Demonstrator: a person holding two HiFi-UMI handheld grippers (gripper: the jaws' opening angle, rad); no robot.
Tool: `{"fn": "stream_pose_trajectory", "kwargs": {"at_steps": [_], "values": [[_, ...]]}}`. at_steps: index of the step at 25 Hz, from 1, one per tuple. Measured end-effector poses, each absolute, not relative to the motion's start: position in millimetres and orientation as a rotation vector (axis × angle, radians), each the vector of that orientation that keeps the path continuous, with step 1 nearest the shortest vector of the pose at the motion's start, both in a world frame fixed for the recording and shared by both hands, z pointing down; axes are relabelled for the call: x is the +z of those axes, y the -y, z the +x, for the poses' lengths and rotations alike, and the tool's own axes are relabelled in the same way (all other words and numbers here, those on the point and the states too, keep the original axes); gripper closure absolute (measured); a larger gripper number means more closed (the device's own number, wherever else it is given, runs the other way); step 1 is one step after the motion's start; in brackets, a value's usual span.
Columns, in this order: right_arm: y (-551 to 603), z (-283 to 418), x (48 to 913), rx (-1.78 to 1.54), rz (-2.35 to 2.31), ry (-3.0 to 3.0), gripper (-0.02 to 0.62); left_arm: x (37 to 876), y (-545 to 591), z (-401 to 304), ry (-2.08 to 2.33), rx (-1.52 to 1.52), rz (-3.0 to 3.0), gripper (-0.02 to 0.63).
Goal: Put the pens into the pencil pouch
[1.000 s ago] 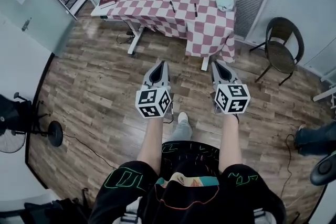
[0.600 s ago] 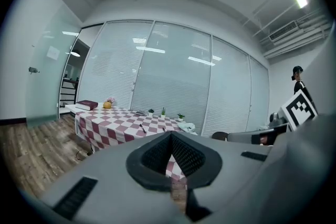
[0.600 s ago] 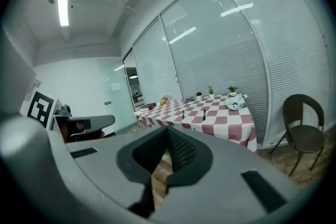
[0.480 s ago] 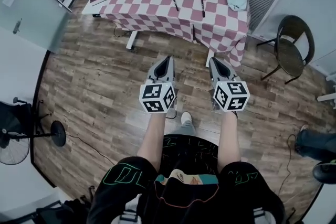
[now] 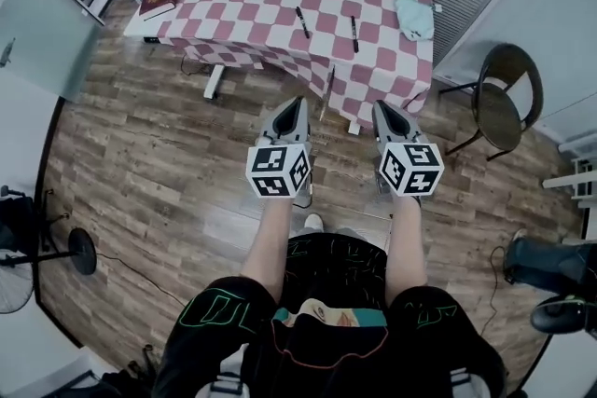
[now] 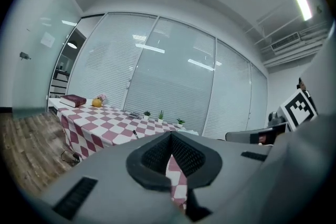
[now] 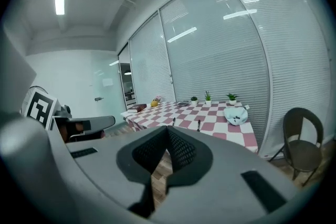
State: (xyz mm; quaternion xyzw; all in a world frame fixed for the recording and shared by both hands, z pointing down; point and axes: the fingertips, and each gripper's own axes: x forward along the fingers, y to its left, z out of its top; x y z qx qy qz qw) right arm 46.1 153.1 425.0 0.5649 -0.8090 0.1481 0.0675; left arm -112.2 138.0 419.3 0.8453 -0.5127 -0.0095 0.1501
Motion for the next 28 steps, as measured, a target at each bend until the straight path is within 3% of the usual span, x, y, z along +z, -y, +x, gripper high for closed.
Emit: {"fn": "stream_pose_trajectory", "kwargs": {"at_steps": [9,28], "values": [[-115,30,356,0.167,1.867,2.479,0.594,364,-102,-178,1.644,-0.246,2.380,0.607],[-43,23,336,0.062,1.863,2.491,0.594,353,-46,-204,1.735,-0.359,2.347,0.607]]}}
